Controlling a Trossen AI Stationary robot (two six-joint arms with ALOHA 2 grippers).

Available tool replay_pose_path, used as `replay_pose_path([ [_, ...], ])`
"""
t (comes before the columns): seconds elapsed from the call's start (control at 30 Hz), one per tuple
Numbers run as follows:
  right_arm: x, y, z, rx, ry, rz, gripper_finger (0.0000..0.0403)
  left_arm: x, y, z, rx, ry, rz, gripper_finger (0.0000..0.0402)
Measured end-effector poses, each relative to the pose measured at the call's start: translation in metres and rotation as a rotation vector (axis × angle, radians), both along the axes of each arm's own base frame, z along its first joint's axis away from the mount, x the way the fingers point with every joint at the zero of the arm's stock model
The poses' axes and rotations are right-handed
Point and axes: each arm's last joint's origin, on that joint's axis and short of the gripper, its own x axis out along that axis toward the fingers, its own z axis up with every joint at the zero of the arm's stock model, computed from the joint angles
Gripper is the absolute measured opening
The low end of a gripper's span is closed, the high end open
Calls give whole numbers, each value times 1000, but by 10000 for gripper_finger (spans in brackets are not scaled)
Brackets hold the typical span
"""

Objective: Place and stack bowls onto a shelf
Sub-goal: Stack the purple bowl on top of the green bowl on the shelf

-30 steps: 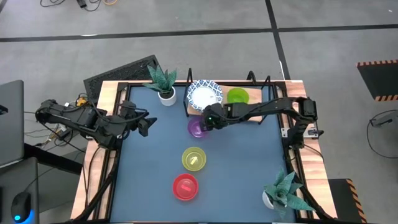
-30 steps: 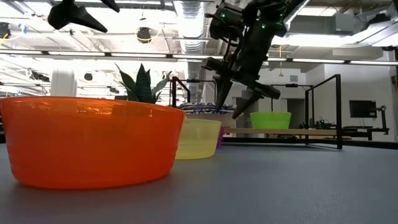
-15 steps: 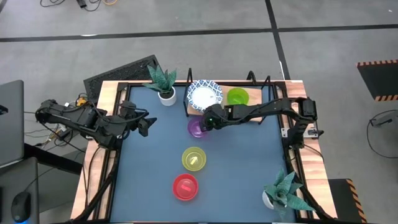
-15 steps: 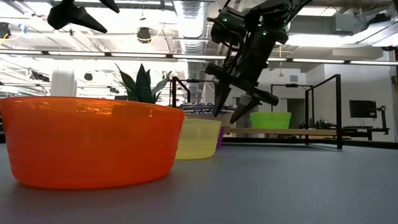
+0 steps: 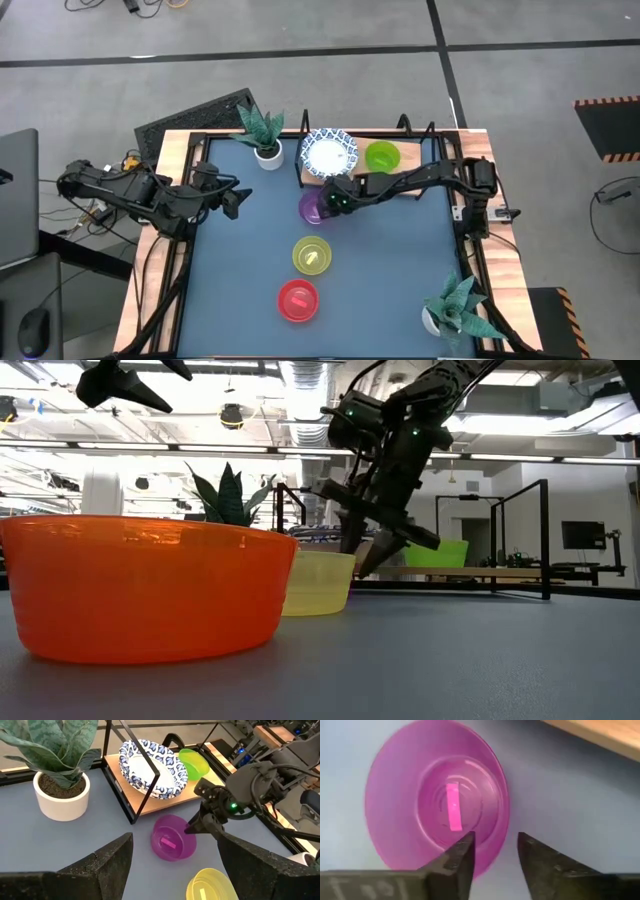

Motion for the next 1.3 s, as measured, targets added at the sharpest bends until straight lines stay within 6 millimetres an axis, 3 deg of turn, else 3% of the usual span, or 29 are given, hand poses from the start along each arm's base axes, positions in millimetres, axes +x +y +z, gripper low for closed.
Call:
replay_pose_path([
  [0.27,-1,-1,-1,12,13,34,22,0,0,0,0,0,0,274],
  [0.47,-2,0,-1,49,15,36,28,0,0,0,13,1,10,274],
  [0.57,-5,1,8,45,1,44,23,0,0,0,17,2,13,274],
  [0.77,-17,-3,60,-17,-43,71,23,-1,1,0,21,7,17,274],
  [1.03,-64,-8,155,-140,-36,251,23,-1,1,-1,17,9,23,274],
  [1.17,-95,-38,195,-291,49,336,23,-1,1,-1,21,5,30,274],
  [1.3,-120,-85,210,-348,182,365,23,-1,2,0,22,-2,51,274],
])
